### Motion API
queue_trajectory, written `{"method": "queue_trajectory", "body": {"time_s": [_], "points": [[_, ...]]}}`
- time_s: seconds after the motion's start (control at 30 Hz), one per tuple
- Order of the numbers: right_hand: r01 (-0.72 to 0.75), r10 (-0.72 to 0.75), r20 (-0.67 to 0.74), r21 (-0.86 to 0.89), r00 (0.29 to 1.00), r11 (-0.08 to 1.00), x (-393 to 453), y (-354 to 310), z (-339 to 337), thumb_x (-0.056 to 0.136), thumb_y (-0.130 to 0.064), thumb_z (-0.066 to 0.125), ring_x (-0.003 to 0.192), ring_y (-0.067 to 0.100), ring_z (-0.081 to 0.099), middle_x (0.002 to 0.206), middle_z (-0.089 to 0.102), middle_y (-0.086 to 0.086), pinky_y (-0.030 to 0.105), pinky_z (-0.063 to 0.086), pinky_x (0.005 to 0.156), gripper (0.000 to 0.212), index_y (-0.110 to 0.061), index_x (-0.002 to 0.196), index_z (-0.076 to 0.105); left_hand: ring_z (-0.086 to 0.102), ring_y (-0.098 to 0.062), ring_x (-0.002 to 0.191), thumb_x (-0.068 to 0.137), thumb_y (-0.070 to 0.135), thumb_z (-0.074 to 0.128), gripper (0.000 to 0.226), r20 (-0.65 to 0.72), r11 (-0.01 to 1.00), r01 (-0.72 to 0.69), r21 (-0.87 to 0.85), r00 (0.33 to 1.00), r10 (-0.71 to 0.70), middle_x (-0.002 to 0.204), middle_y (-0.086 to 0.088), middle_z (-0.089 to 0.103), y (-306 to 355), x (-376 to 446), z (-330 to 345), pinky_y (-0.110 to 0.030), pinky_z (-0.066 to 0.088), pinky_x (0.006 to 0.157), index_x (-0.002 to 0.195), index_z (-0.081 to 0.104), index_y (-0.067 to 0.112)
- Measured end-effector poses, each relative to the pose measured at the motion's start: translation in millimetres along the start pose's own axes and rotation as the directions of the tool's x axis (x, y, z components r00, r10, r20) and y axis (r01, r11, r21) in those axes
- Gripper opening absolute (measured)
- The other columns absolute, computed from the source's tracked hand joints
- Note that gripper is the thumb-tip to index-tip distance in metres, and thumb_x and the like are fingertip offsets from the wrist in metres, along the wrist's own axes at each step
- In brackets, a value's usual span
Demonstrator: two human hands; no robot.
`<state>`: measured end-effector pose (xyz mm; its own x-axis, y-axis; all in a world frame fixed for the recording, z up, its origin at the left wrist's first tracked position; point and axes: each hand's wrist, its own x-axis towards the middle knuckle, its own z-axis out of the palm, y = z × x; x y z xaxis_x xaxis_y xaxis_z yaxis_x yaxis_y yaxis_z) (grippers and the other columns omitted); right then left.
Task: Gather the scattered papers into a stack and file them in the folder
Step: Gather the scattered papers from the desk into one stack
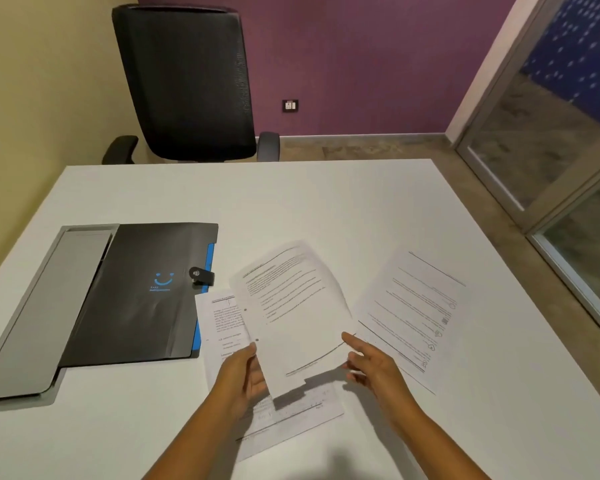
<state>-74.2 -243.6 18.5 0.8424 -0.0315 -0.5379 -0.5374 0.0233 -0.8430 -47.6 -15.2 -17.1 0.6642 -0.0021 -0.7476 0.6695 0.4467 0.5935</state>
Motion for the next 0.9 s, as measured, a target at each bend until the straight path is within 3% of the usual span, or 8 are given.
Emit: {"method": "queue_trajectory", "body": {"time_s": [0.1,0.23,0.33,0.5,0.6,0.7,0.8,0.9], "points": [[0.004,-0.007,-0.017,-0.15,1.0,0.989,4,5,-3,0.092,-0.01,0.056,0.081,0.019,0.063,0.103,0.057,0.03,0.02,0.054,0.073,0.034,-0.019,0.124,0.061,0.064,-0.022,0.044,0.093,0.009,0.046,0.019,-0.06,0.999,0.03,0.036,0.998,-0.028,0.056,-0.007,0.069,-6,4,-3,-0.029,0.054,0.042,0.081,0.061,0.013],[0.091,-0.128,-0.074,-0.378,0.989,0.921,18,8,-17,0.093,-0.008,0.053,0.091,0.011,0.064,0.103,0.068,-0.004,0.022,0.051,0.081,0.023,-0.018,0.106,0.068,0.039,-0.014,0.027,0.089,-0.002,0.042,0.037,-0.158,0.986,0.095,0.135,0.985,-0.073,0.036,-0.005,0.047,-12,10,-8,-0.016,0.038,0.035,0.055,0.049,0.009],[0.107,-0.158,-0.077,-0.452,0.984,0.886,31,7,-32,0.092,-0.006,0.053,0.076,-0.004,0.067,0.098,0.072,0.0,0.006,0.048,0.064,0.021,-0.02,0.092,0.068,0.048,-0.019,0.034,0.09,0.006,0.049,0.033,-0.203,0.977,0.138,0.164,0.974,-0.103,0.041,-0.007,0.054,-15,12,-10,-0.022,0.046,0.043,0.058,0.055,0.008],[0.068,-0.099,-0.028,-0.544,0.995,0.836,48,16,-44,0.091,-0.014,0.056,0.095,0.014,0.068,0.105,0.071,-0.002,0.024,0.054,0.085,0.021,-0.032,0.089,0.066,0.058,-0.026,0.061,0.088,0.025,0.06,0.024,-0.176,0.942,0.142,0.305,0.98,-0.091,0.069,-0.016,0.059,-22,12,-2,-0.028,0.052,0.049,0.077,0.054,0.005],[-0.034,-0.16,-0.157,-0.807,0.975,0.589,63,28,-54,0.091,-0.031,0.055,0.135,0.025,0.037,0.145,0.041,0.005,0.039,0.036,0.108,0.033,-0.027,0.123,0.056,0.059,-0.026,0.066,0.087,0.018,0.061,0.019,-0.21,0.904,0.081,0.42,0.978,0.01,0.083,-0.017,0.063,-32,15,2,-0.027,0.05,0.049,0.087,0.057,-0.001],[-0.185,-0.01,-0.2,-0.926,0.98,0.329,73,39,-64,0.091,-0.058,0.041,0.145,0.039,0.0,0.159,-0.003,0.014,0.052,0.01,0.116,0.061,-0.041,0.146,0.02,0.057,-0.024,0.074,0.087,0.006,0.056,0.005,-0.23,0.855,0.012,0.518,0.965,0.126,0.097,-0.014,0.063,-38,17,4,-0.027,0.048,0.064,0.089,0.058,0.003],[-0.181,0.034,-0.178,-0.956,0.983,0.229,76,55,-70,0.092,-0.06,0.034,0.143,0.044,-0.008,0.158,-0.011,0.017,0.056,0.005,0.115,0.064,-0.044,0.147,0.005,0.057,-0.031,0.09,0.087,0.006,0.055,0.003,-0.232,0.829,0.014,0.559,0.962,0.14,0.104,-0.015,0.063,-37,18,0,-0.035,0.047,0.085,0.086,0.058,0.007],[-0.164,-0.007,-0.168,-0.967,0.986,0.194,78,58,-72,0.095,-0.054,0.032,0.144,0.041,-0.006,0.158,-0.008,0.018,0.056,0.007,0.115,0.06,-0.042,0.147,0.005,0.055,-0.03,0.087,0.088,0.007,0.054,0.008,-0.237,0.814,0.019,0.58,0.96,0.146,0.107,-0.019,0.063,-33,19,-10,-0.032,0.046,0.081,0.081,0.056,0.008]]}}
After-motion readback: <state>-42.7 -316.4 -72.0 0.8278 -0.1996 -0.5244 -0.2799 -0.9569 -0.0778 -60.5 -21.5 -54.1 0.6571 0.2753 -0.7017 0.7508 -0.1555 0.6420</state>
